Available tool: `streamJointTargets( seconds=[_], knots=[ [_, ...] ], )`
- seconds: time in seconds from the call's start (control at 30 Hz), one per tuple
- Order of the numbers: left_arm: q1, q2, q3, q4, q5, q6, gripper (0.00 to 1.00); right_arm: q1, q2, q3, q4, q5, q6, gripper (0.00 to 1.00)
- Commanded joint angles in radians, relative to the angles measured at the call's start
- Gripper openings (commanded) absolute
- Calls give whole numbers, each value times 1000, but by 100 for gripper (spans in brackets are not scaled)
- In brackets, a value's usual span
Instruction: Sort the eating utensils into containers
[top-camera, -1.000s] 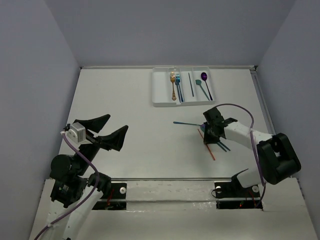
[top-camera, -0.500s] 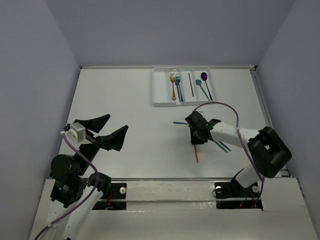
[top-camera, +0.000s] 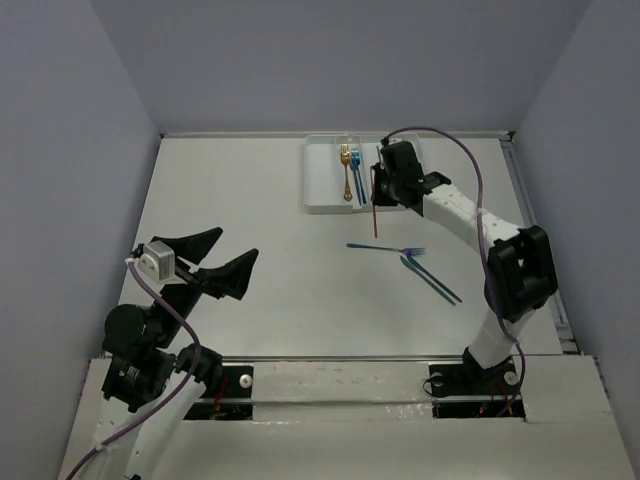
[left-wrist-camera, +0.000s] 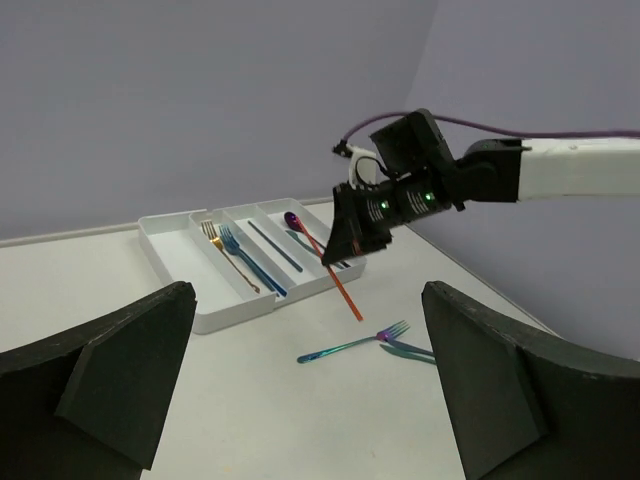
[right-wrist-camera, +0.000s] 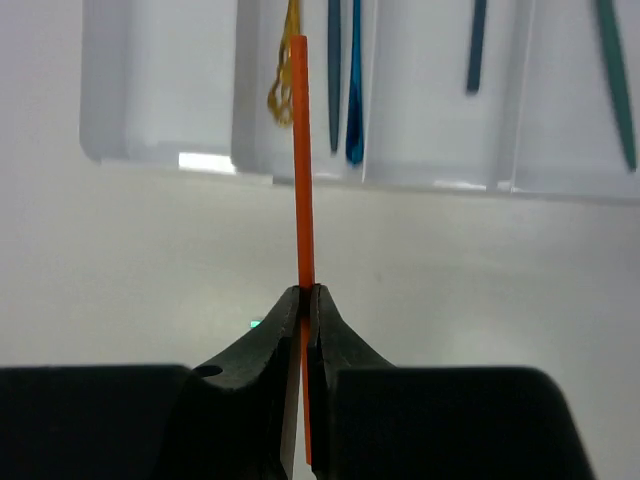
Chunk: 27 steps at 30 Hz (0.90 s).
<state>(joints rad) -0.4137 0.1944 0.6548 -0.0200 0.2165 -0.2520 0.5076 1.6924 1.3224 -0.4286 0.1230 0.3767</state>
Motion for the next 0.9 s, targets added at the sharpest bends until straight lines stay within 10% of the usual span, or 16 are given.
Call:
streamJointTargets(
  seconds=[0.0, 0.53, 0.73, 0.87],
  knots=[
    [-7, 23, 31, 37, 0, 10, 99, -110, 206, 287, 39, -51, -151, 0],
    [-7, 48, 35, 38, -6, 20, 99, -236, 713, 933, -101, -102, -194, 1],
    [3, 56, 34, 40, -2, 20, 99, -236, 684, 905, -88, -115, -188, 51],
    [3, 57, 34, 40, 0, 19, 99, -236, 590, 844, -79, -115, -180, 57]
  ],
)
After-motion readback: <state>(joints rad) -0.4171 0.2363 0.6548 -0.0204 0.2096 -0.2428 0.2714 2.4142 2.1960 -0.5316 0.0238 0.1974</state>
